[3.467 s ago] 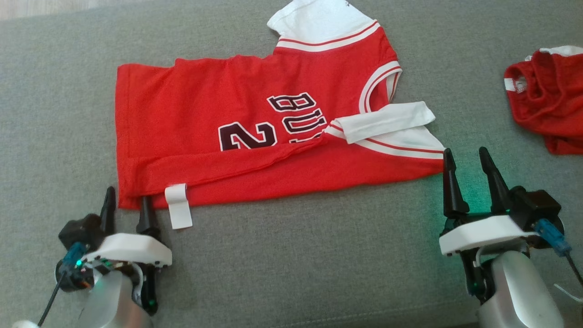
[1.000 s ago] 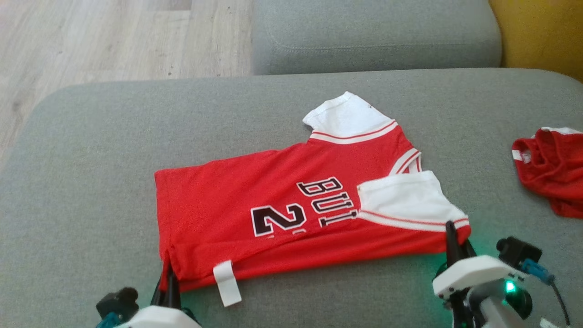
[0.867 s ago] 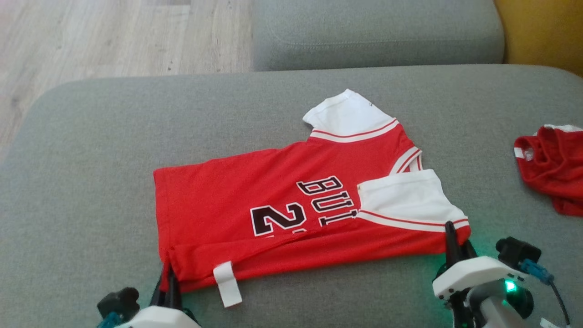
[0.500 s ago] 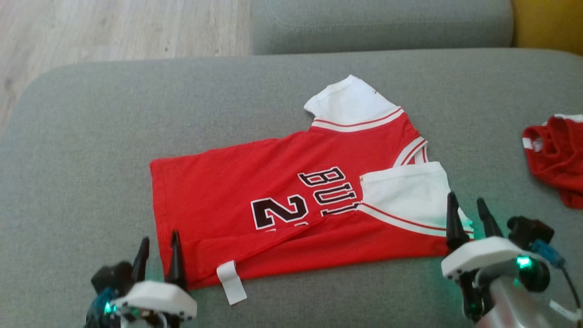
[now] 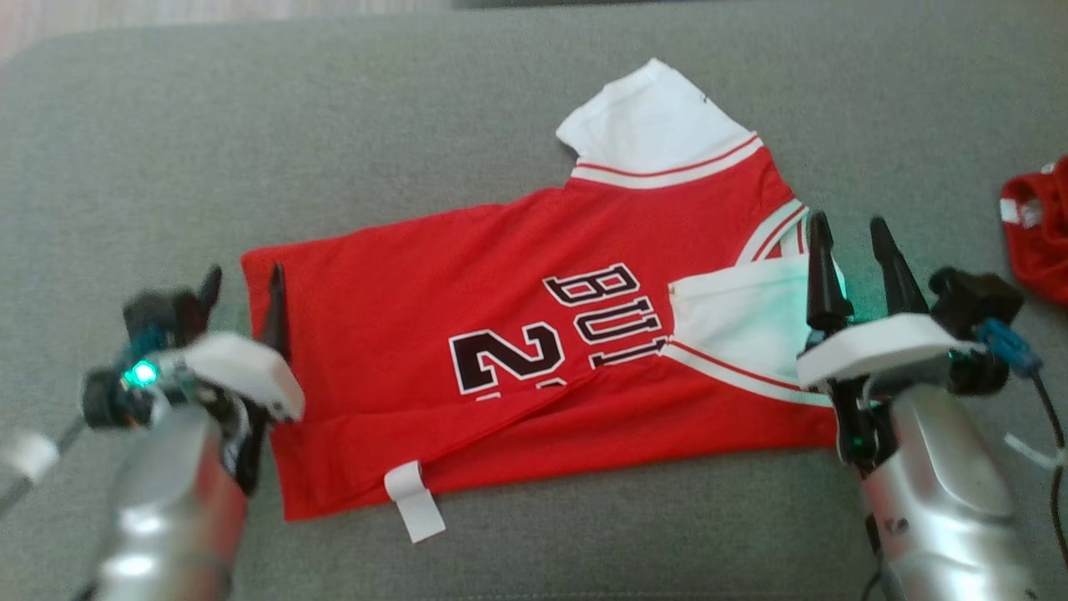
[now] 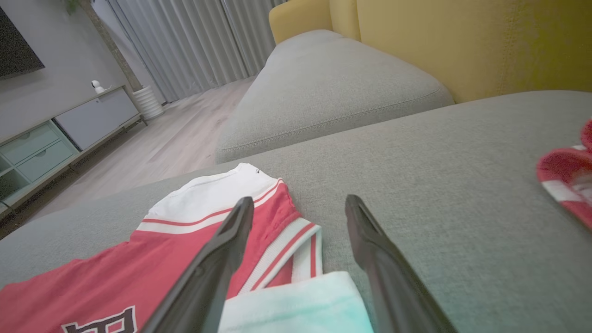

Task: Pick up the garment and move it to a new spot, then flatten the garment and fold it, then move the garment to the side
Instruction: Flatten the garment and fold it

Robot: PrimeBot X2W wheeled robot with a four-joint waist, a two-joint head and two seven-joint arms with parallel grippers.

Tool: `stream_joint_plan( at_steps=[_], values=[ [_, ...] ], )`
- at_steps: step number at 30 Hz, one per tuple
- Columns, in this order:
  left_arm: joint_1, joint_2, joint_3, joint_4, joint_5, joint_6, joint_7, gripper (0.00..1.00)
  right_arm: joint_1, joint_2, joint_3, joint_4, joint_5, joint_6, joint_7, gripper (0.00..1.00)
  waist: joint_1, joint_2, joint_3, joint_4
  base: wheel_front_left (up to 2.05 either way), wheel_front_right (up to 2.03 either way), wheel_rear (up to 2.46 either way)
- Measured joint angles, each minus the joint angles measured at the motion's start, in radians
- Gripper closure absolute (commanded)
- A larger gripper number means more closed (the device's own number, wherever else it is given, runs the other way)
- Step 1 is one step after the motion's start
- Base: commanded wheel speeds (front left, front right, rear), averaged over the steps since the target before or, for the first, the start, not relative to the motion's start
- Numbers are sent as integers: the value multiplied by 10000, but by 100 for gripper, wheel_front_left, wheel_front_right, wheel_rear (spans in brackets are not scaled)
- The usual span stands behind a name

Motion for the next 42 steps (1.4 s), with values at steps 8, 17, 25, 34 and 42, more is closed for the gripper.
stream_joint_plan(
  at_steps=[8,17,25,34,42],
  values=[
    [-1036,947,-1810,548,-1302,-71,1661,0,-424,-15,362,-173,207,0,0,0,-1,0,624,-318,0,0,0],
    [-1144,2125,-3442,-209,-3584,-77,2169,0,-651,-21,416,-226,282,0,0,0,-3,0,996,-542,0,0,0],
    [-1262,2594,-4370,-583,-4786,-71,2422,0,-1072,-25,583,-251,382,0,0,0,-3,0,1168,-696,0,0,0],
    [-1436,2796,-5607,-1352,-6266,-69,2518,100,-1891,-75,773,69,307,0,0,0,-3,0,1276,-561,0,0,0],
    [-1879,2826,-6510,-1582,-6358,-71,880,100,-3901,-437,1103,1572,-631,0,867,0,-2,0,1418,76,0,0,0]
  ],
)
